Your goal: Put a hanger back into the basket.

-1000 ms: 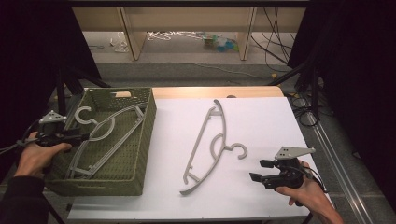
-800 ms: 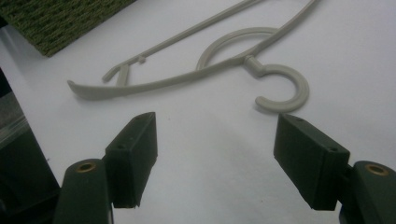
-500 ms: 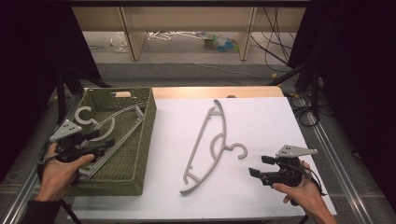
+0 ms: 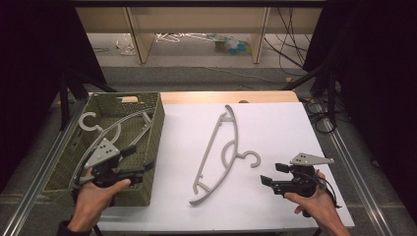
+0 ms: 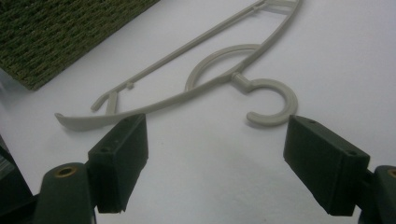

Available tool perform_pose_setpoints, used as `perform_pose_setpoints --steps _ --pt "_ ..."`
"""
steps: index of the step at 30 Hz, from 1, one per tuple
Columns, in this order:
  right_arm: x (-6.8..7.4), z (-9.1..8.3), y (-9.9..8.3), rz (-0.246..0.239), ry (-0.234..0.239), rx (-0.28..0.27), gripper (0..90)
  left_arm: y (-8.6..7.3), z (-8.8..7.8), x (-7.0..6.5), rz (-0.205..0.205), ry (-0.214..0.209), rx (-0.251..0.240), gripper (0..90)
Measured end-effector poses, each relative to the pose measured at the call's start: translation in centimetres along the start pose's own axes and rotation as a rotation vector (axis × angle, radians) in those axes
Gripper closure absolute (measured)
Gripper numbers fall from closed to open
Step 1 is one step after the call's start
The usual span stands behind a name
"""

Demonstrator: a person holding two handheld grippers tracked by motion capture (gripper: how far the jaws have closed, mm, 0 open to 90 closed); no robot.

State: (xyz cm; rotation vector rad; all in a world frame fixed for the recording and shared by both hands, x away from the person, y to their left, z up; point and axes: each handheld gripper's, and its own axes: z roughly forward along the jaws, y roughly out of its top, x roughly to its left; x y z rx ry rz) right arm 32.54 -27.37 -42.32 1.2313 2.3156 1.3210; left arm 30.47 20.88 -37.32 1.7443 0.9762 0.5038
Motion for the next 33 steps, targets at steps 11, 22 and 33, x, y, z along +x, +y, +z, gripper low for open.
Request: perform_pose_setpoints --steps 11,22,33 --pt "1.2 2.1 0.5 0.035 -0.026 0.028 23.6 -2.1 1.2 -4.5 0.049 -0.066 0.026 18.8" --pt "3.5 7.7 2.2 0.025 -0.064 0.096 23.3 -4.7 2.5 -6.4 0.089 -0.097 0.06 18.6" --pt "5.0 13.3 2.8 0.041 -0.123 0.219 23.8 -5.5 3.0 -6.4 0.104 -0.106 0.088 18.6"
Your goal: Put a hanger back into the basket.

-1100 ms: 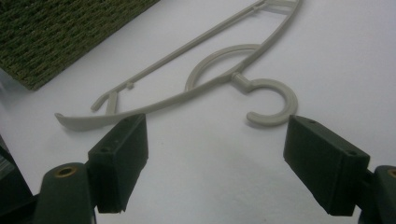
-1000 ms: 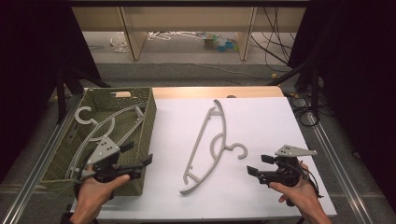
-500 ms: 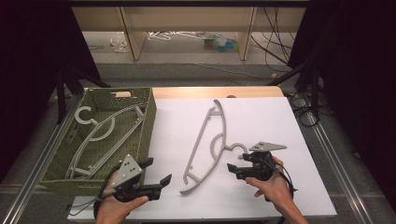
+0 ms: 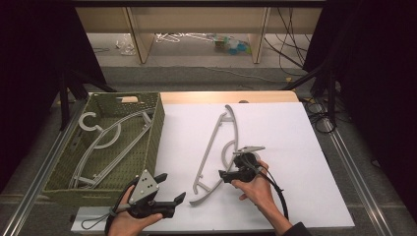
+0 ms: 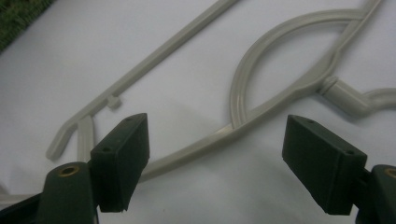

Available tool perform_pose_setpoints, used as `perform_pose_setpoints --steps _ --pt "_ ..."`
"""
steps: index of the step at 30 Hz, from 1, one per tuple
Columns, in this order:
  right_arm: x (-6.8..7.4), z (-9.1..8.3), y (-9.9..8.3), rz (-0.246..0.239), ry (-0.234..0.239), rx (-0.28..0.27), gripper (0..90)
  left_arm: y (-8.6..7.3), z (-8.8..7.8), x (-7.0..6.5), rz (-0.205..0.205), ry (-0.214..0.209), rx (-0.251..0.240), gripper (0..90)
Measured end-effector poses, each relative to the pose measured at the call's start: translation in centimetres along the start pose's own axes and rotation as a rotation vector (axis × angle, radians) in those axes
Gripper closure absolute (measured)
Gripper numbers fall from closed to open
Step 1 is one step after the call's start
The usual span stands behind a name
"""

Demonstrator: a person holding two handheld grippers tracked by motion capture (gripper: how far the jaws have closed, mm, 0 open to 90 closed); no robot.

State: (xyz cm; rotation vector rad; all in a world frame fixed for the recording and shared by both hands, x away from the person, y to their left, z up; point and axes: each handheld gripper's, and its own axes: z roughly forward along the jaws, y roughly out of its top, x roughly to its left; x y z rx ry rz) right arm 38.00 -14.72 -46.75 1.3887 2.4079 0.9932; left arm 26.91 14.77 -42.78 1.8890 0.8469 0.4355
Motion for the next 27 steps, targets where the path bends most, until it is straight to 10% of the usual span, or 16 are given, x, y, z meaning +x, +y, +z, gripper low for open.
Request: perform_pose_setpoints --steps 12,27 --pt "1.0 1.6 -0.2 -0.051 -0.044 0.071 29.1 -0.2 0.4 -0.1 0.009 -0.026 0.012 18.6" --pt "-2.6 -0.5 -0.5 -0.135 0.005 0.171 55.8 -0.3 0.4 0.1 0.007 -0.013 0.013 19.3"
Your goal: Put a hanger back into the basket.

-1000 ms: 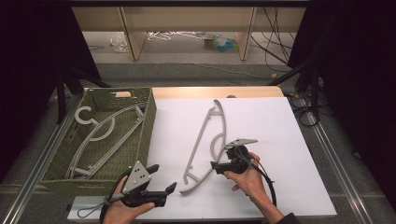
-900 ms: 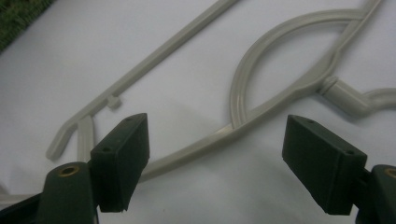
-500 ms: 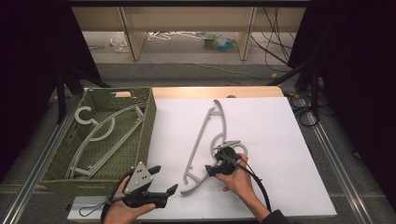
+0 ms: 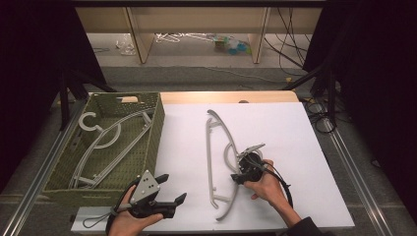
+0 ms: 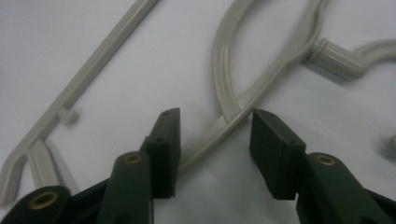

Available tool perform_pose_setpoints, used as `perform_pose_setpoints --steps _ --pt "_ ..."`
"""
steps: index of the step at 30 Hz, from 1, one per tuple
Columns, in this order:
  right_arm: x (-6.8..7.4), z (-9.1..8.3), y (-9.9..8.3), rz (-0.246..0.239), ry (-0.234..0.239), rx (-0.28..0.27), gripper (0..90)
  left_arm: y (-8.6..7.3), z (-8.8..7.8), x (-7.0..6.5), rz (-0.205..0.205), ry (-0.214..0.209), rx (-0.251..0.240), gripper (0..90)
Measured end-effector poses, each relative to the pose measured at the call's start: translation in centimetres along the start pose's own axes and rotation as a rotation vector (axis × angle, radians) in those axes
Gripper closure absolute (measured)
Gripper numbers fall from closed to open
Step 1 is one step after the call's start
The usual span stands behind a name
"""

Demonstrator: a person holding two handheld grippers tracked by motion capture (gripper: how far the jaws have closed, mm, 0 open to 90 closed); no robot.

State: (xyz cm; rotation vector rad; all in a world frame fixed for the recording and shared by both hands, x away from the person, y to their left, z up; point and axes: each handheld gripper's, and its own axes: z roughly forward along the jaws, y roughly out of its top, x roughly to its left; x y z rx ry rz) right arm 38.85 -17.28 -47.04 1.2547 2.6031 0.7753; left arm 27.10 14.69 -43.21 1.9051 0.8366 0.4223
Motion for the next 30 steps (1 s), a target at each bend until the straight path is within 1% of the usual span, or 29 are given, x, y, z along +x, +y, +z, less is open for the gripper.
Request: perform_pose_setpoints --steps 1,2,3,4,5,6,8,9,11,12,13,14,16,19,20,22,23,24,25,26,27,28,29,30 --pt "-0.3 -0.1 -0.1 -0.002 0.005 0.005 57.7 0.0 0.0 0.0 -0.002 0.001 0.001 19.4" --pt "-0.5 -0.3 -0.2 0.007 0.006 0.008 59.3 0.0 0.0 0.0 -0.005 0.0 0.002 19.4" --pt "-0.7 -0.3 -0.3 0.01 0.011 0.008 60.6 0.0 0.1 0.1 0.004 -0.001 0.003 19.5" --pt "-0.8 -0.4 -0.4 0.023 0.015 0.012 61.1 -0.1 0.2 0.1 -0.002 -0.007 0.001 19.6" --pt "-0.7 -0.4 -0.4 0.032 0.007 0.007 61.0 -0.1 0.2 0.0 -0.003 -0.001 0.007 19.6" --pt "-0.4 -0.3 -0.3 0.03 -0.019 0.007 59.1 -0.1 0.2 0.0 0.001 -0.004 0.008 19.8" --pt "0.4 -0.1 -0.2 0.022 -0.049 0.01 49.3 -0.1 0.3 -0.1 0.002 -0.007 0.009 19.9" --pt "0.9 0.0 -0.2 0.016 -0.064 0.019 47.3 0.0 0.3 -0.1 0.0 -0.007 0.007 20.0" --pt "1.5 0.1 -0.1 0.003 -0.097 0.039 47.7 -0.1 0.3 -0.1 0.002 -0.008 0.008 20.1" --pt "1.4 0.1 -0.1 -0.019 -0.101 0.036 48.2 -0.1 0.3 -0.1 0.003 -0.007 0.007 20.1" --pt "1.4 0.1 -0.1 -0.021 -0.101 0.036 50.0 -0.1 0.3 -0.1 0.005 -0.007 0.006 20.2" --pt "1.5 0.0 -0.1 -0.013 -0.101 0.047 52.1 -0.1 0.3 -0.1 0.004 -0.007 0.005 20.4" --pt "1.4 -0.1 -0.1 -0.032 -0.091 0.057 56.5 -0.1 0.2 0.0 0.001 -0.005 0.004 20.5" --pt "0.7 -0.2 -0.2 -0.065 -0.063 0.052 60.4 -0.1 0.2 0.0 -0.003 -0.004 0.003 20.9" --pt "0.5 -0.3 -0.2 -0.079 -0.05 0.057 63.4 -0.1 0.2 0.0 -0.002 -0.005 0.004 21.0" --pt "0.0 -0.4 -0.3 -0.096 -0.037 0.057 69.5 -0.2 0.2 0.0 -0.004 -0.002 0.007 21.1" --pt "-0.2 -0.5 -0.3 -0.113 -0.025 0.054 72.3 -0.2 0.2 0.0 -0.004 -0.002 0.007 21.2" --pt "-0.4 -0.6 -0.4 -0.106 -0.017 0.061 74.5 -0.2 0.3 0.0 -0.001 -0.002 0.009 21.3" --pt "-0.7 -0.6 -0.4 -0.134 -0.008 0.057 76.4 -0.2 0.3 0.1 -0.001 -0.006 0.007 21.3" --pt "-0.8 -0.7 -0.5 -0.149 0.0 0.058 78.0 -0.2 0.3 0.1 -0.006 -0.008 0.007 21.3" --pt "-0.9 -0.8 -0.5 -0.17 0.007 0.063 79.1 -0.2 0.3 0.1 -0.001 -0.007 0.008 21.4" --pt "-1.0 -0.8 -0.5 -0.213 0.011 0.063 80.2 -0.2 0.3 0.1 -0.005 -0.001 0.01 21.4" --pt "-1.0 -1.0 -0.6 -0.215 0.013 0.075 80.9 -0.2 0.4 0.1 -0.006 0.0 0.012 21.5" --pt "-1.1 -1.1 -0.7 -0.244 0.024 0.08 81.0 -0.2 0.4 0.1 -0.007 -0.001 0.014 21.5"
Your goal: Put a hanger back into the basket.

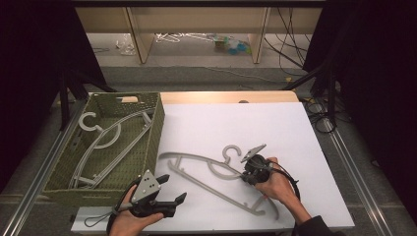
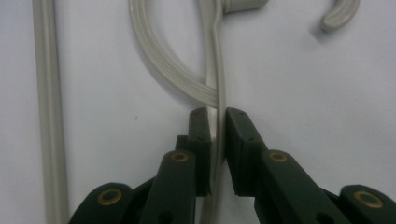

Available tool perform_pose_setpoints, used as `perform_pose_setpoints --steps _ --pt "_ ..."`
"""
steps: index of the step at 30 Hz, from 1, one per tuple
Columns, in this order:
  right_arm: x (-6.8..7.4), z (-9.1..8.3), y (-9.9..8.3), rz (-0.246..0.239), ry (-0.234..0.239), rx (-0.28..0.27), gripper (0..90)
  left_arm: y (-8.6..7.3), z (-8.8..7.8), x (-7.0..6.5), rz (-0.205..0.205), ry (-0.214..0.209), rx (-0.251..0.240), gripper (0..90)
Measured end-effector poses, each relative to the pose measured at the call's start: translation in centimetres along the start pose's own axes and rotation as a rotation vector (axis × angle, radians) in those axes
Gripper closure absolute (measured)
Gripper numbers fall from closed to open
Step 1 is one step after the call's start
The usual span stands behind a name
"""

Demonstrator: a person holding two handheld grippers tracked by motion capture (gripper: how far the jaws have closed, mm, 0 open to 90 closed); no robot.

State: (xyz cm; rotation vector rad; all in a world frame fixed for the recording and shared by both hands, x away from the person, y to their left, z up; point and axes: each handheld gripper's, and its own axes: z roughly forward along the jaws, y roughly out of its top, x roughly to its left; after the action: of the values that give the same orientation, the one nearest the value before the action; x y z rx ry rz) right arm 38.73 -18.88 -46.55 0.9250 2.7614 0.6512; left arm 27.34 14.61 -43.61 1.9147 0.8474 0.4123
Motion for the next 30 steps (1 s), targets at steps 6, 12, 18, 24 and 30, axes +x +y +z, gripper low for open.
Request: perform_pose_setpoints --steps 6,12,18,24,30 --pt "-0.3 -0.4 -0.7 -0.017 0.032 0.006 80.6 0.0 0.2 0.1 0.004 -0.003 0.004 21.6" --pt "0.0 -0.9 -1.2 -0.017 0.035 0.051 77.7 0.0 0.3 0.2 0.014 -0.005 0.011 21.6" --pt "0.0 -0.9 -1.2 -0.028 0.03 0.055 80.3 0.3 1.1 0.4 0.014 -0.013 0.016 21.7" --pt "0.2 -1.3 -1.1 -0.122 0.009 0.066 81.8 1.6 3.0 0.4 0.041 -0.021 0.043 28.4" --pt "0.3 -2.9 -1.2 -0.167 -0.01 0.046 81.8 2.8 6.0 0.2 0.145 -0.03 0.143 27.8"
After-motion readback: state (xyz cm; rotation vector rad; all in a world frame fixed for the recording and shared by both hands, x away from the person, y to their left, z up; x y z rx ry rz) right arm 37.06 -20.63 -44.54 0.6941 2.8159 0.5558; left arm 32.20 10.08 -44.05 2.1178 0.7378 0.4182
